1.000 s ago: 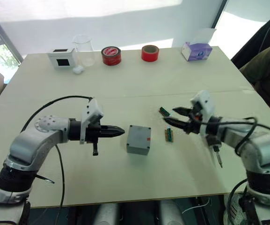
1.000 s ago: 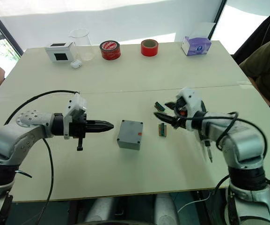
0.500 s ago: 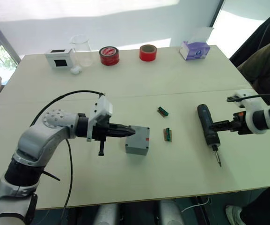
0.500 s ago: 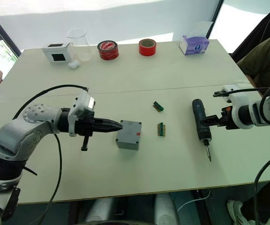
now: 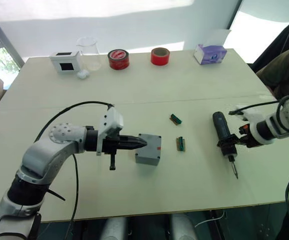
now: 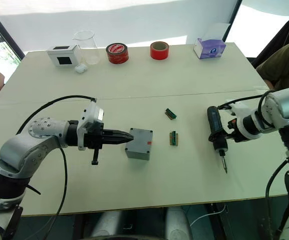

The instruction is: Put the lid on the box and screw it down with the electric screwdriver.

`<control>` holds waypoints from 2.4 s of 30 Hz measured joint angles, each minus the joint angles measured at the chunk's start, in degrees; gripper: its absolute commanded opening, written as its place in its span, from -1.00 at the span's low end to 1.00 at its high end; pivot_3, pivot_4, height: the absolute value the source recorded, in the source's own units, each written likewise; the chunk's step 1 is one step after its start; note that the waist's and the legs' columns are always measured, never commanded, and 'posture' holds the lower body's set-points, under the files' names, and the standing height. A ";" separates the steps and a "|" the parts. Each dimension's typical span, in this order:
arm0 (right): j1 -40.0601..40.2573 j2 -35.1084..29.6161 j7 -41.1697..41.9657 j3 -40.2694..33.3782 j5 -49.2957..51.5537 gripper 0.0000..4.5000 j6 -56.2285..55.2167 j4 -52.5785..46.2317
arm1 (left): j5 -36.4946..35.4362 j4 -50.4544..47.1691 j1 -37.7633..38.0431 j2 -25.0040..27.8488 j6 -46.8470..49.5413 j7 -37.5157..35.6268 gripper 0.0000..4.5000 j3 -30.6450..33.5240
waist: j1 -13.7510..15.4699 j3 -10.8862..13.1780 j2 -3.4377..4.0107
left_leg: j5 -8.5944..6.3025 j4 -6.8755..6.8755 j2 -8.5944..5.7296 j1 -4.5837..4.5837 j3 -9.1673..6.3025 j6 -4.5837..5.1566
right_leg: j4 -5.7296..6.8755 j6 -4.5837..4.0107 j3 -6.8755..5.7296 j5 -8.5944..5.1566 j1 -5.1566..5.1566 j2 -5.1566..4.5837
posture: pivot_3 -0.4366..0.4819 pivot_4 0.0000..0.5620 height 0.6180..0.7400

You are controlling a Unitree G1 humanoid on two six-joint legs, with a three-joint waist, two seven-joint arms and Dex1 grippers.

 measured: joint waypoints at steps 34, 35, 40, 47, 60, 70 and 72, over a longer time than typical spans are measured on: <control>22.87 40.63 -12.83 -37.90 10.00 -0.22 -37.66 -45.22 | 5.06 10.30 -3.90 3.14 -3.19 -2.95 -1.00 -0.75 | 1.35 0.14 0.16 | 0.03 0.03 -0.15 -0.07 -0.10 -0.06 | 0.11 0.04 0.00 -0.01 -0.03 -0.03 | -0.05 -0.47 1.00; 24.06 41.17 -13.23 -36.42 9.26 -0.22 -38.53 -46.41 | 5.52 10.62 -4.33 2.78 -3.64 -3.40 -1.00 -1.71 | 1.25 0.14 0.16 | 0.03 0.03 -0.16 -0.06 -0.10 -0.07 | 0.12 0.04 0.00 -0.01 -0.03 -0.03 | -0.05 -0.47 1.00; 27.89 41.82 -14.30 -30.26 4.46 -0.22 -44.63 -48.62 | 11.02 15.42 -7.69 -0.07 -8.79 -6.44 -1.00 -7.32 | 0.83 0.14 0.16 | 0.07 0.02 -0.13 -0.04 -0.09 -0.13 | 0.13 0.04 0.00 -0.01 -0.05 0.04 | -0.05 -0.47 1.00; 29.70 41.00 -14.54 -27.07 0.57 -0.22 -49.01 -48.73 | 15.49 21.52 -10.09 -4.10 -13.09 -8.55 -1.00 -10.73 | 0.77 0.13 0.16 | 0.05 0.02 -0.11 -0.03 -0.09 -0.08 | 0.13 0.04 0.00 -0.02 -0.04 0.06 | -0.05 -0.47 1.00; 34.37 40.49 -14.67 -23.03 -6.33 -0.22 -54.90 -46.96 | 17.38 22.95 -9.86 -6.18 -14.50 -9.69 -1.00 -11.62 | 0.78 0.13 0.15 | 0.05 0.02 -0.09 -0.02 -0.10 -0.08 | 0.13 0.04 0.01 -0.02 -0.04 0.06 | -0.05 -0.47 1.00; 37.42 42.62 -14.38 -22.65 -7.42 -0.22 -60.96 -45.44 | 17.54 22.31 -8.11 -6.14 -14.97 -9.67 -1.00 -10.54 | 0.83 0.07 0.11 | 0.04 0.02 -0.08 0.14 -0.11 -0.07 | 0.13 0.04 0.01 -0.02 0.12 0.07 | -0.05 -0.47 1.00; 38.33 42.69 -14.41 -22.94 -7.32 -0.22 -61.44 -45.40 | 17.87 21.79 -7.81 -6.09 -15.09 -9.63 -1.00 -10.56 | 0.85 0.05 0.10 | 0.04 0.02 -0.08 0.17 -0.11 -0.06 | 0.11 0.04 0.01 -0.02 0.17 0.07 | -0.05 -0.47 1.00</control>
